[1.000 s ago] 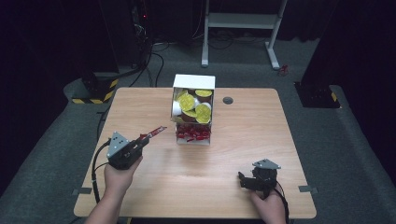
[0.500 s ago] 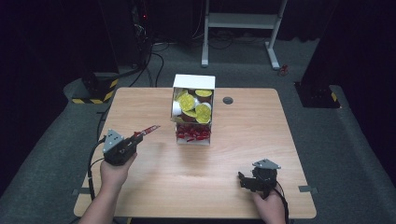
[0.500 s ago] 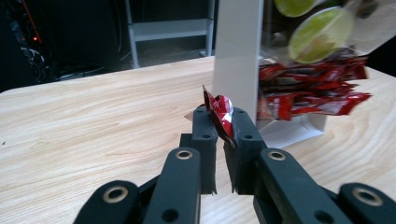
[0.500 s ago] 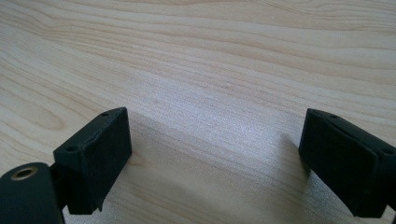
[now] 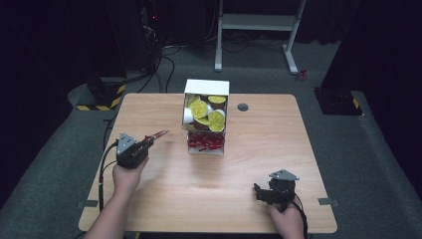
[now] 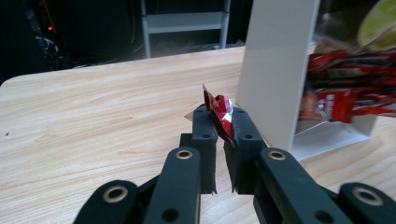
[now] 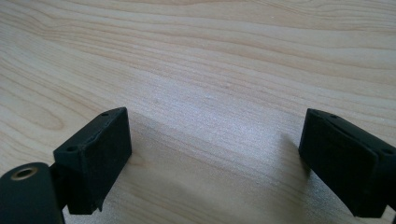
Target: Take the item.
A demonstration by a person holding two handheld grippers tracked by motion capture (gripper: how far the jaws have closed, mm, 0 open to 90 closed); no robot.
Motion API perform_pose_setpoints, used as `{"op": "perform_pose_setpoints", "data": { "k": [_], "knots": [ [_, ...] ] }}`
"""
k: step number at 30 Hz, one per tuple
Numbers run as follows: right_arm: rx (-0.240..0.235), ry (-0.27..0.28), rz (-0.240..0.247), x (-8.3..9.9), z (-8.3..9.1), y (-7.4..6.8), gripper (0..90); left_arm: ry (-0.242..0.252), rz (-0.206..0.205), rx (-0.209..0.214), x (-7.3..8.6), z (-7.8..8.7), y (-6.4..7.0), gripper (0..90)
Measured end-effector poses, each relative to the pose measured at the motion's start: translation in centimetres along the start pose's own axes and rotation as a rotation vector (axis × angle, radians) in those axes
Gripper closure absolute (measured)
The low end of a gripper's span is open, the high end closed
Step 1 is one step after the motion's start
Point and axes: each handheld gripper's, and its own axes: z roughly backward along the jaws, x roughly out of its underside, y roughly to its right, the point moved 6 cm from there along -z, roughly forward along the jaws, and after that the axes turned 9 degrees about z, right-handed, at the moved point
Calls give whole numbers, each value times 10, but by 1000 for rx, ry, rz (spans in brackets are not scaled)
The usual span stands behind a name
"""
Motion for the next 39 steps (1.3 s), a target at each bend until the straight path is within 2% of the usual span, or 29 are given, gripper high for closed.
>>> {"op": "perform_pose_setpoints", "data": {
  "k": [7, 11, 14, 18, 24, 27, 31, 37, 39],
  "knots": [
    [0, 0, 0, 0, 0, 0, 93, -31, -14, -28, 9, -15, -6, 827],
    [-1, 0, -1, 0, 0, 0, 93, -38, -3, -32, 18, -17, -12, 826],
    [-1, 0, 0, 0, 0, 0, 93, -62, 8, -36, 27, -19, -18, 825],
    [0, 0, -1, 0, 0, 0, 93, -66, 8, -35, 28, -19, -16, 823],
    [2, 0, -3, 0, 0, 0, 93, -108, 28, -24, 38, -25, -16, 816],
    [4, 0, -7, 0, 0, -1, 92, -147, 10, -21, 45, -27, -17, 814],
    [7, 0, -7, 0, 0, -1, 92, -176, 18, -24, 50, -27, -18, 814],
    [6, 0, -7, 0, 0, -1, 92, -212, 22, -6, 54, -28, -14, 809],
    [6, 0, -7, 0, 0, -1, 92, -224, 11, -9, 55, -29, -13, 808]
  ]
}}
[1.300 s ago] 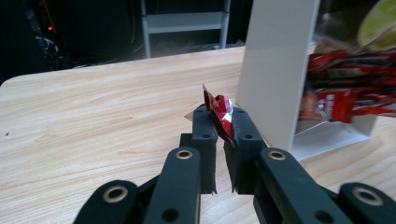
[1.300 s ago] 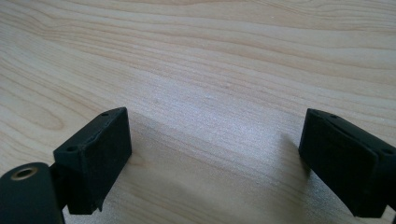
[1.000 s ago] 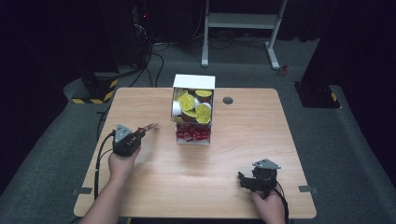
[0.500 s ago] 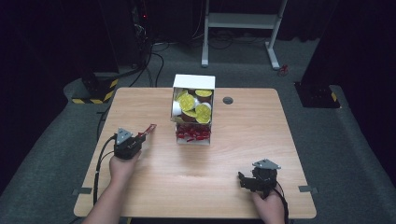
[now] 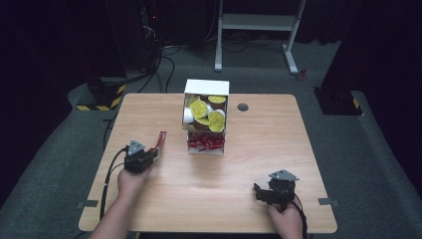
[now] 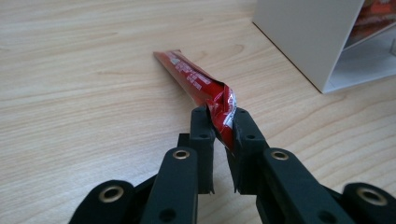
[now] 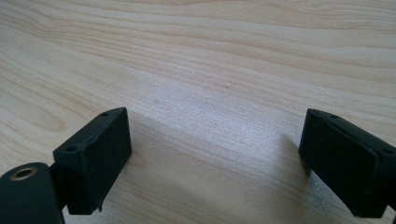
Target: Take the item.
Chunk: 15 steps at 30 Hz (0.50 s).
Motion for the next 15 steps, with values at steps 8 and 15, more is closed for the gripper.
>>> {"op": "perform_pose_setpoints", "data": {
  "k": [8, 15],
  "knots": [
    [0, 0, 0, 0, 0, 0, 92, -24, 8, -16, -2, -10, -3, 805],
    [0, 0, 0, 0, 0, 0, 91, -36, 15, -18, -2, -11, -4, 795]
  ]
}}
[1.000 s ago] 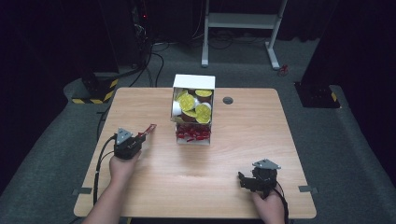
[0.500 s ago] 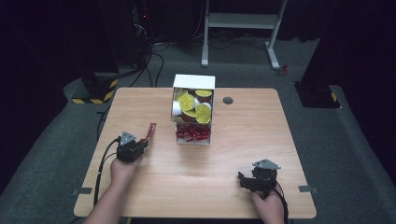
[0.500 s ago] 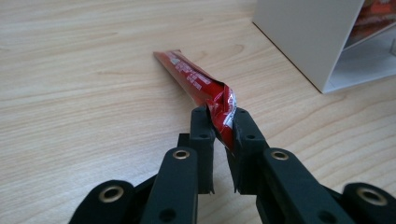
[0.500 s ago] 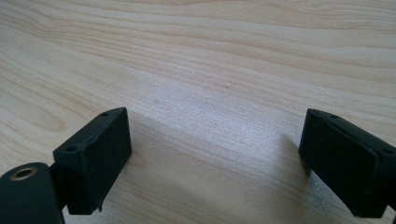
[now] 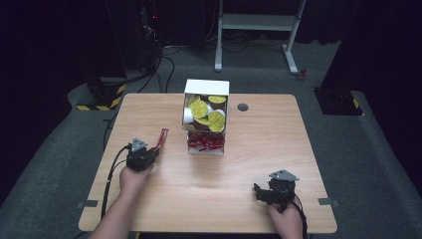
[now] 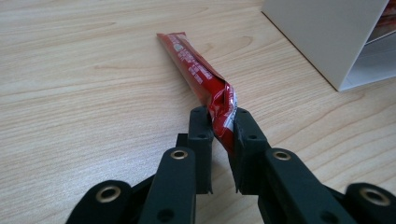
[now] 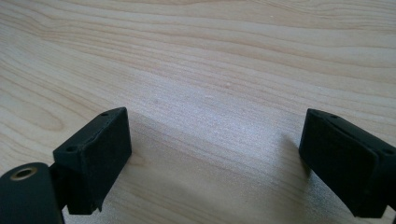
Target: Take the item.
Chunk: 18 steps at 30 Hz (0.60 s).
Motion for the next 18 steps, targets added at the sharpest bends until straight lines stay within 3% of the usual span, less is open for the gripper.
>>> {"op": "perform_pose_setpoints", "data": {
  "k": [9, 18],
  "knots": [
    [2, -1, -3, 0, 0, -1, 91, -13, -15, -18, 2, -2, 2, 777],
    [1, -3, 1, 0, 0, -1, 90, -9, 10, -18, 1, -2, 0, 648]
  ]
}}
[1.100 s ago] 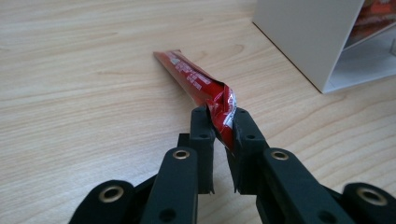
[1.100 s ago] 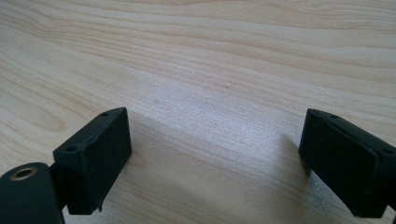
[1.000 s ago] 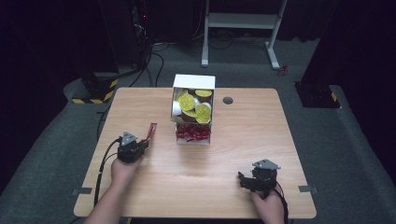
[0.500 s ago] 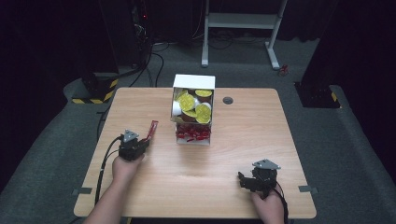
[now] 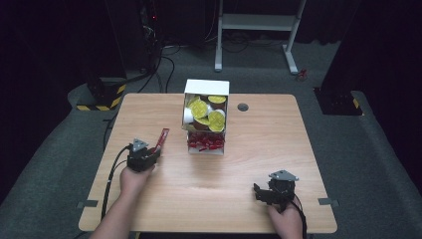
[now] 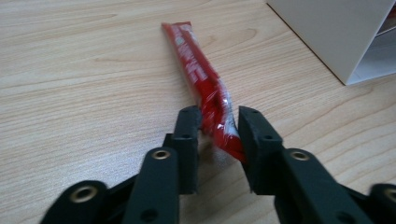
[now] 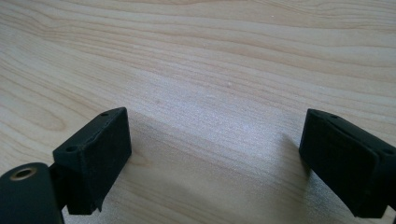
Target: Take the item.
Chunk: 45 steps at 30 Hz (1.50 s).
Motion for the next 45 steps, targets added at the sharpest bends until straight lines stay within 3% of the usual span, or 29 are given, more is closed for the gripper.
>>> {"op": "perform_pose_setpoints", "data": {
  "k": [8, 12, 14, 18, 21, 23, 27, 31, 37, 43, 45],
  "knots": [
    [-2, -1, -1, 0, 0, 0, 90, 16, 15, -2, -3, 3, 0, 457],
    [-3, 0, 3, 0, 0, 0, 90, 28, 11, 17, -5, 7, 5, 441],
    [-3, 0, 3, 0, 0, 0, 89, 25, 38, 44, -7, 9, 7, 439],
    [-3, 0, 3, 0, 0, 0, 90, 15, 19, 45, -7, 17, 8, 420],
    [-3, 0, 2, 0, 0, 0, 89, -21, -16, 33, -3, 25, 9, 386],
    [-4, 0, 4, 0, 0, 0, 89, -38, -36, 23, 0, 31, 11, 351],
    [-6, 3, 11, 0, 0, 0, 89, -38, -29, 45, 10, 47, 13, 319],
    [-7, 2, 8, 0, 0, 0, 88, -84, -23, 65, 29, 60, 11, 298],
    [-7, 2, 8, 0, 0, 0, 88, -130, -49, 37, 62, 77, 3, 288],
    [-7, 2, 8, 0, 0, 0, 89, -106, -105, 2, 71, 79, 3, 276],
    [-7, 2, 8, 0, 0, 0, 88, -105, -102, 5, 71, 78, 4, 261]
  ]
}}
